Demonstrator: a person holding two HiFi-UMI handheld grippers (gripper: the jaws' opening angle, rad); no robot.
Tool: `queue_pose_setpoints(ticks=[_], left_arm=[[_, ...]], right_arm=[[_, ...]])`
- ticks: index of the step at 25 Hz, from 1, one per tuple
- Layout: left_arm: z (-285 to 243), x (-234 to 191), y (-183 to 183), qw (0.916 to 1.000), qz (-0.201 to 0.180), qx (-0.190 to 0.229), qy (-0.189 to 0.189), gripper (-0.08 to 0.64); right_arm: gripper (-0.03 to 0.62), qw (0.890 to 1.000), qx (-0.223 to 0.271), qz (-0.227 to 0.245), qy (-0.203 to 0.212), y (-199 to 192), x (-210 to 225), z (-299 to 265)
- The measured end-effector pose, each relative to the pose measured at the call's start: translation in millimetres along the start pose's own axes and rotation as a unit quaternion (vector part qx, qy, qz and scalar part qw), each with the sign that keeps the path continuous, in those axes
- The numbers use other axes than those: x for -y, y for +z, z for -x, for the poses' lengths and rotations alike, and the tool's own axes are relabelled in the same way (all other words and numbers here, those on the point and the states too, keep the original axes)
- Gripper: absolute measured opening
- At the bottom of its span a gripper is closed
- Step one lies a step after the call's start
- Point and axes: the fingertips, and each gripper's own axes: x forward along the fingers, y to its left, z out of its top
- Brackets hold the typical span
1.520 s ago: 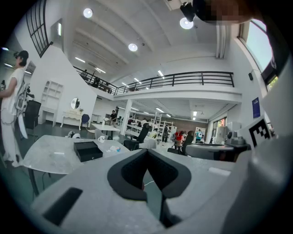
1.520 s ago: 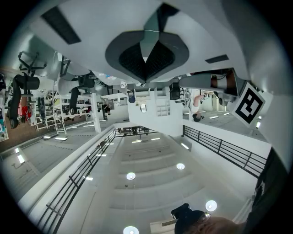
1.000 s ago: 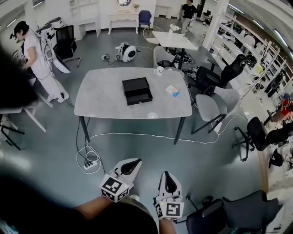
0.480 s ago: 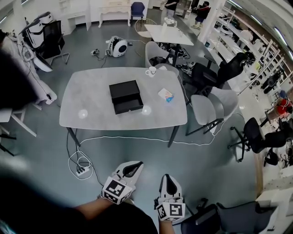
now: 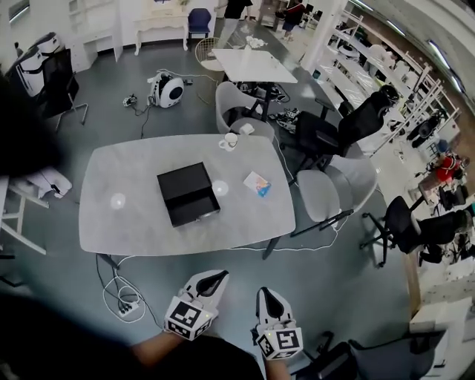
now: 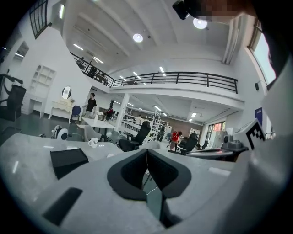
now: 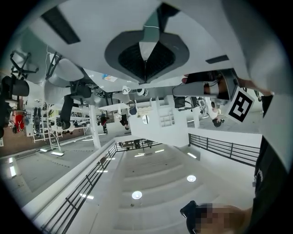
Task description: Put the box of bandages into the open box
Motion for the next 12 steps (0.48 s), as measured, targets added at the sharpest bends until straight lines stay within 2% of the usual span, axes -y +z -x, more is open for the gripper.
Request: queue_pose_setpoints(ticks=[5, 8, 12], left_arm=[[-23, -35, 6, 0.9992, -0.03, -0.01, -0.022, 0.016], [-32, -44, 10, 0.9994, -0.025, -0.012, -0.021, 0.017], [-46, -60, 12, 0.9997, -0.013, -0.01, -0.019, 0.017]], right_arm=[[0.012, 1.0, 0.012, -0.007, -0.012, 8, 10, -52], [0.011, 0.999, 0.025, -0.005, -0.024, 20, 22, -62], [0.012, 0.999, 0.014, -0.001, -0.031, 24, 44, -80]])
